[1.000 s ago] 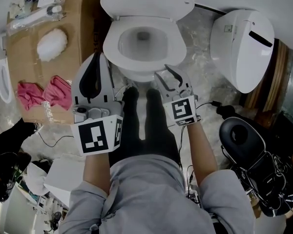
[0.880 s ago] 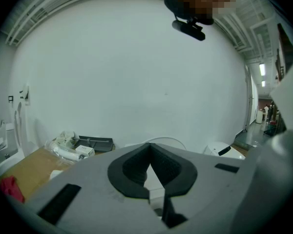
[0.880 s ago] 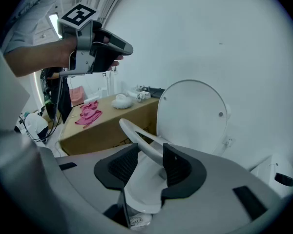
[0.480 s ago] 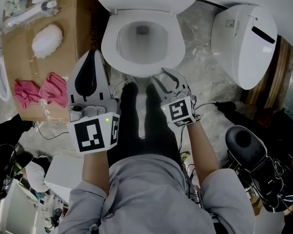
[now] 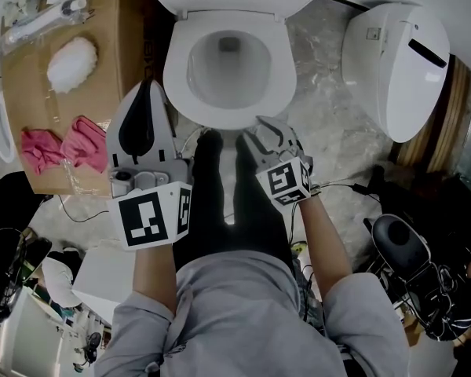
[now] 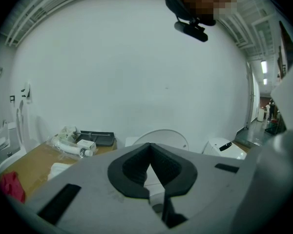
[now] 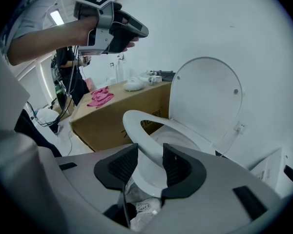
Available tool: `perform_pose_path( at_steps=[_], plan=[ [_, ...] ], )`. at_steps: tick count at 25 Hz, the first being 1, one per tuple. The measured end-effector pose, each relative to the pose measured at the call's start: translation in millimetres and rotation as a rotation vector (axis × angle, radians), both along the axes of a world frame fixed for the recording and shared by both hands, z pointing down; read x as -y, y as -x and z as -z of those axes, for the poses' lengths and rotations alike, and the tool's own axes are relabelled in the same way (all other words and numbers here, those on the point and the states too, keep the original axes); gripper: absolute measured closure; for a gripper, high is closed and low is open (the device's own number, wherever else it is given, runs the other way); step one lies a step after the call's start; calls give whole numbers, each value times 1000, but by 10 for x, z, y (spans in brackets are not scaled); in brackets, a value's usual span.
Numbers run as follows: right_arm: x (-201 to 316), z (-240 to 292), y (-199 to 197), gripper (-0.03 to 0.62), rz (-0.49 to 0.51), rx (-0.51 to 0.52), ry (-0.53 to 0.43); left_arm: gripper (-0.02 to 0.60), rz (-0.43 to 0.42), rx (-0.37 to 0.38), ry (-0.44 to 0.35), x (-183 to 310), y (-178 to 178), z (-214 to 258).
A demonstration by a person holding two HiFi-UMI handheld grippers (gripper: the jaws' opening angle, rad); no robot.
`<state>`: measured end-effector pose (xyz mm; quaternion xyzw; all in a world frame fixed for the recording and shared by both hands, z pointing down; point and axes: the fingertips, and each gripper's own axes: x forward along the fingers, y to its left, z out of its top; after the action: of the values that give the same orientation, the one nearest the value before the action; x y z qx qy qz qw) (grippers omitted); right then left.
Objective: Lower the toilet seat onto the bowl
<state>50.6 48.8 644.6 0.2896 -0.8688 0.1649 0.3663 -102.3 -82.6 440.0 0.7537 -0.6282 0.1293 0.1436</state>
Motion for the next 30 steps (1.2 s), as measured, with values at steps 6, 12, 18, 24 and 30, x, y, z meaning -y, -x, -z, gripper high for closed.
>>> perform_pose_path(
  at_steps=[6,12,18,24,30],
  plan=[
    [-124,-156,6,444,17,-17,26,581,5,1,8,-30,15,-80],
    [-239,-322,7,444,32,-36,47,581,9,3,16,-72,31,-173],
    [-383,-541,3,445,45,-65,90,581,13,5,28,-118,65,-248],
    [-481,-732,-1,445,46,-89,122,581,18,10,37,-164,103,-318],
    [-575,-913,7,448,65,-114,150,581,17,17,43,-205,142,-380]
  ],
)
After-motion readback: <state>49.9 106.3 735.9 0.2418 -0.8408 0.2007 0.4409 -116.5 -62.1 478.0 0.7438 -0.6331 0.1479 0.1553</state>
